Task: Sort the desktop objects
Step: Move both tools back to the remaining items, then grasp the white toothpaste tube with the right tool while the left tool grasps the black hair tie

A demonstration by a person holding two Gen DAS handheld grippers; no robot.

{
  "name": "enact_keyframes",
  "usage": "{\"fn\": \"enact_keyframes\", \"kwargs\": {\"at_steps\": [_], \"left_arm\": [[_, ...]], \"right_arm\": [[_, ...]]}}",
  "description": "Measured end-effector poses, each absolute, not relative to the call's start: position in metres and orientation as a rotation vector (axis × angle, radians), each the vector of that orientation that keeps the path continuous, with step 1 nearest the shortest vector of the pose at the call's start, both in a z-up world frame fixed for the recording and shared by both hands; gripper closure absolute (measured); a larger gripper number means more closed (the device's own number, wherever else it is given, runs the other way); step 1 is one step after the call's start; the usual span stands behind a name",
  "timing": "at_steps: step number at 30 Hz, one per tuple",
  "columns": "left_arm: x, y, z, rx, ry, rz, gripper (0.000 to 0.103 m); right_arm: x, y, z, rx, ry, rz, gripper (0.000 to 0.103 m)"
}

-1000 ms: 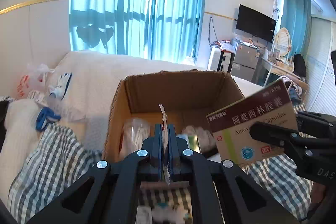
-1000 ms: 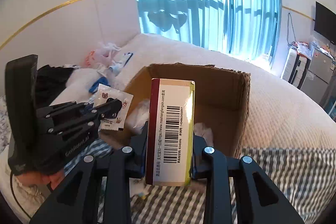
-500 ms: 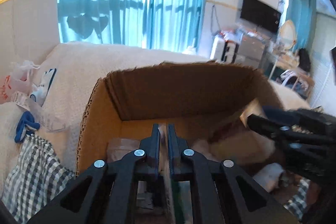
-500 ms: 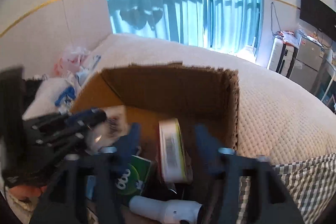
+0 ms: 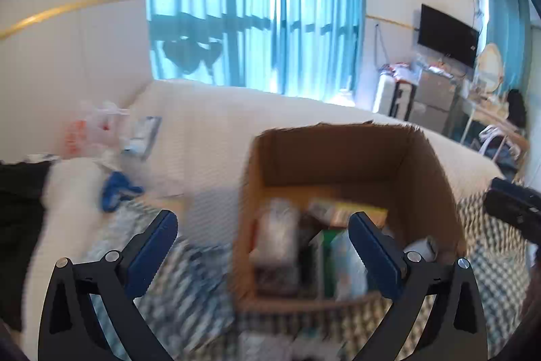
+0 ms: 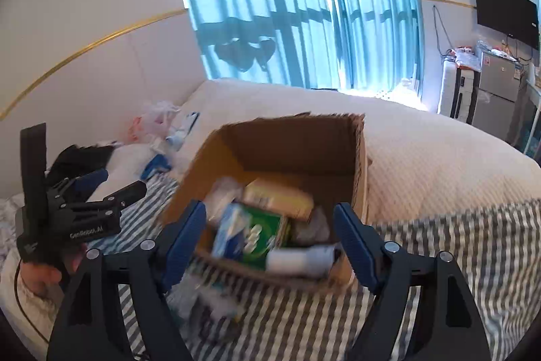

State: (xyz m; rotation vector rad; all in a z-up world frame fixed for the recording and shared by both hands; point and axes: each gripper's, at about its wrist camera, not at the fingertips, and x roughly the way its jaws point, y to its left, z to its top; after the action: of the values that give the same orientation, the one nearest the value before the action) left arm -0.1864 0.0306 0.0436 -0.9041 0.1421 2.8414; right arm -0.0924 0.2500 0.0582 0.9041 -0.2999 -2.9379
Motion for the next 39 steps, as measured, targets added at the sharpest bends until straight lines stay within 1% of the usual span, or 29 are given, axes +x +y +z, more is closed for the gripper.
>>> {"fn": "enact_keyframes", "kwargs": {"at_steps": [1,2,3,7,9,13,19,21,22,24,25,27,29,30,32,35,39], "left_arm": [[-0.175,0.023,0.047,-0.92,0.156,2.85,0.0],[-0.164,0.016,0.048,-0.938,0.164,2.852,0.0],[-0.156,0.011,0.047,-0.95,0.169,2.854,0.0],[-0.112,-0.017,0.036,-0.992,0.153,2.902,0.0],[-0.095,-0.028,0.023,-1.011,0.136,2.911,0.0],[-0.069,-0.04,-0.024,-1.137,0.084,2.875,0.0],[-0.046,-0.042,-0.09,-1.348,0.106,2.795,0.0],[-0.039,-0.047,-0.101,-1.402,0.055,2.771,0.0],[-0.034,-0.051,-0.107,-1.43,-0.001,2.749,0.0],[-0.025,-0.052,-0.112,-1.45,-0.012,2.73,0.0],[-0.018,-0.049,-0.114,-1.452,0.03,2.721,0.0],[-0.007,-0.041,-0.115,-1.444,0.077,2.698,0.0],[0.001,-0.03,-0.119,-1.448,0.117,2.645,0.0],[0.003,-0.026,-0.123,-1.459,0.15,2.633,0.0],[0.001,-0.023,-0.129,-1.495,0.208,2.634,0.0],[-0.004,-0.027,-0.132,-1.528,0.179,2.637,0.0],[-0.003,-0.029,-0.134,-1.543,0.199,2.639,0.0]], "right_arm": [[-0.081,0.244,0.06,0.894,-0.298,-2.922,0.019],[-0.072,0.237,0.061,0.893,-0.297,-2.92,0.013],[-0.061,0.23,0.061,0.894,-0.285,-2.909,0.01],[-0.033,0.208,0.047,0.907,-0.223,-2.904,0.002],[-0.028,0.197,0.03,0.972,-0.202,-2.854,0.001],[-0.02,0.178,-0.009,1.096,-0.164,-2.746,0.001],[-0.005,0.152,-0.062,1.203,0.016,-2.656,0.001],[-0.003,0.144,-0.073,1.222,0.067,-2.603,0.002],[-0.001,0.139,-0.079,1.226,0.097,-2.562,0.002],[0.001,0.128,-0.089,1.231,0.155,-2.497,0.006],[0.003,0.123,-0.094,1.245,0.183,-2.464,0.008],[0.008,0.112,-0.107,1.272,0.235,-2.379,0.029],[0.011,0.102,-0.119,1.309,0.26,-2.285,0.037],[0.012,0.097,-0.126,1.323,0.276,-2.241,0.039],[0.016,0.082,-0.141,1.344,0.341,-2.168,0.04],[0.018,0.06,-0.158,1.346,0.43,-2.084,0.043],[0.011,0.046,-0.175,1.359,0.464,-2.028,0.048]]}}
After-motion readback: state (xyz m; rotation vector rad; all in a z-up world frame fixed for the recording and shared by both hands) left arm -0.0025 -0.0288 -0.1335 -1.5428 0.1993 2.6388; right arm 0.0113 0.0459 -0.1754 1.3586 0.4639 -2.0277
